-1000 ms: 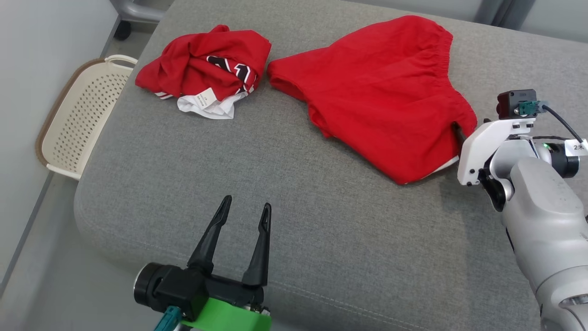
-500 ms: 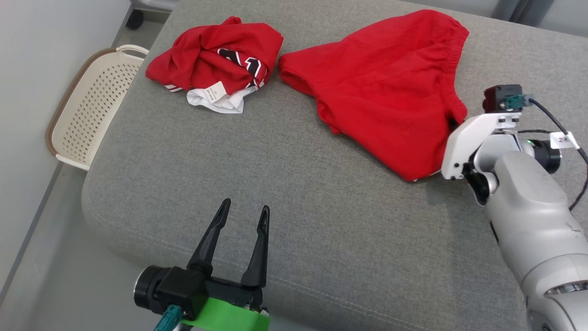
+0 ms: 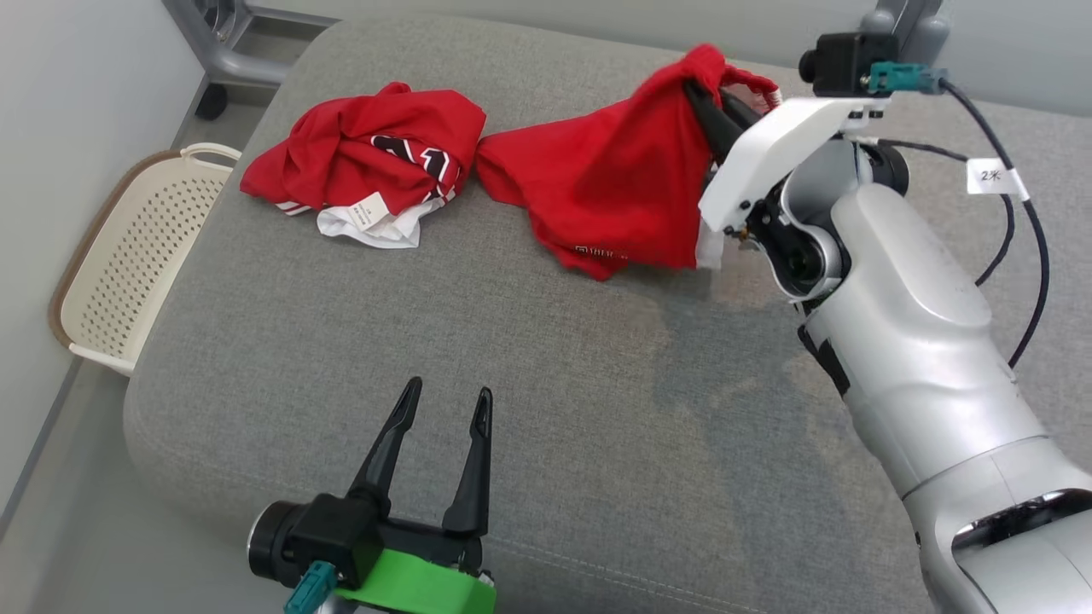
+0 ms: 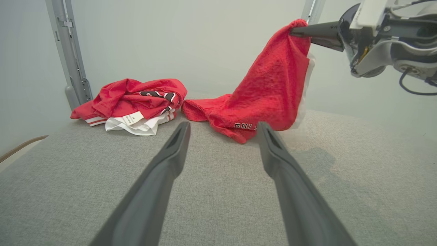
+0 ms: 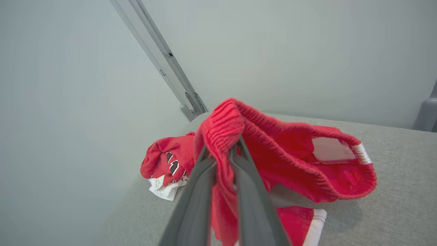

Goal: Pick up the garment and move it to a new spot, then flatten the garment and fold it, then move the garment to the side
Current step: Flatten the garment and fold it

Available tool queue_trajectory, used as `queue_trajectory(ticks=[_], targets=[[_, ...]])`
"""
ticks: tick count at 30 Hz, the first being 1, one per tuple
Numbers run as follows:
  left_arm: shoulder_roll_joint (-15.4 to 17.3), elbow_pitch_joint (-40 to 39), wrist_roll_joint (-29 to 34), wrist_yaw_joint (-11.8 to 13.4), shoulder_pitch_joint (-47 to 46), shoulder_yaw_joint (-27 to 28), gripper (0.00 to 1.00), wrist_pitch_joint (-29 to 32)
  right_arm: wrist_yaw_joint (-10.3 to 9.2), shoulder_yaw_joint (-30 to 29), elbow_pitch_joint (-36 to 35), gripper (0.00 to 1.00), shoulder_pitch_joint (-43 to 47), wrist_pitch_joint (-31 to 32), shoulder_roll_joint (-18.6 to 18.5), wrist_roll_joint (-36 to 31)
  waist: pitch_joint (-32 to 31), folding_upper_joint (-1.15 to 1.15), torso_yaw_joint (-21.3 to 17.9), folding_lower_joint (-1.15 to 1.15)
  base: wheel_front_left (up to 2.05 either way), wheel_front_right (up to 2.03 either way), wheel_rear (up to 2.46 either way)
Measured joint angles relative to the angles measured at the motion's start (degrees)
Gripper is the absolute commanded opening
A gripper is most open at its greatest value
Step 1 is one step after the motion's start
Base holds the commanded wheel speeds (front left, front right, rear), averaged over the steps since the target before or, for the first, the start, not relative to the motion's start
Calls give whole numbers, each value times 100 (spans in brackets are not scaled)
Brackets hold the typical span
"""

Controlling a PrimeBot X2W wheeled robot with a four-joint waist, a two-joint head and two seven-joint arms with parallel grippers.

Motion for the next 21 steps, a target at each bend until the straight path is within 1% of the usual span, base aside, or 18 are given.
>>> queue_trajectory(ticks=[6, 8, 12, 15, 16, 17, 19, 21], targets=[[-2, 92, -1, 11, 23, 49, 100, 0, -1, 221, -684, 0, -198, -86, -2, 1098, -262, 0, -70, 0, 0, 0, 0], [-2, 110, -1, 10, 49, 90, 100, 0, -1, 290, -789, 0, -282, -192, 9, 1381, -345, 0, -93, 0, 0, 0, 0], [-2, 129, -1, 7, 108, 140, 100, 0, -2, 400, -964, 0, -441, -370, 2, 2281, -499, 0, -147, 0, 0, 0, 0], [-2, 130, 1, -3, 142, 164, 100, 0, -1, 458, -910, 0, -570, -552, 12, 2686, -599, 0, -200, 0, 0, 0, 0], [-2, 130, 2, -11, 160, 172, 100, 0, -1, 467, -818, 0, -600, -649, 12, 2703, -628, 0, -223, 0, 0, 0, 0], [-2, 125, 2, -10, 183, 185, 100, 0, -1, 471, -669, 0, -633, -754, 15, 2584, -649, 0, -249, 0, 0, 0, 0], [-2, 120, 3, -10, 211, 202, 100, 0, 0, 348, -158, 0, -678, -991, 26, 2118, -679, 0, -309, 0, 0, 0, 0], [-2, 102, 3, -11, 213, 196, 100, 0, -1, 77, 559, 0, -671, -1225, 12, 1564, -699, 0, -363, 0, 0, 0, 0]])
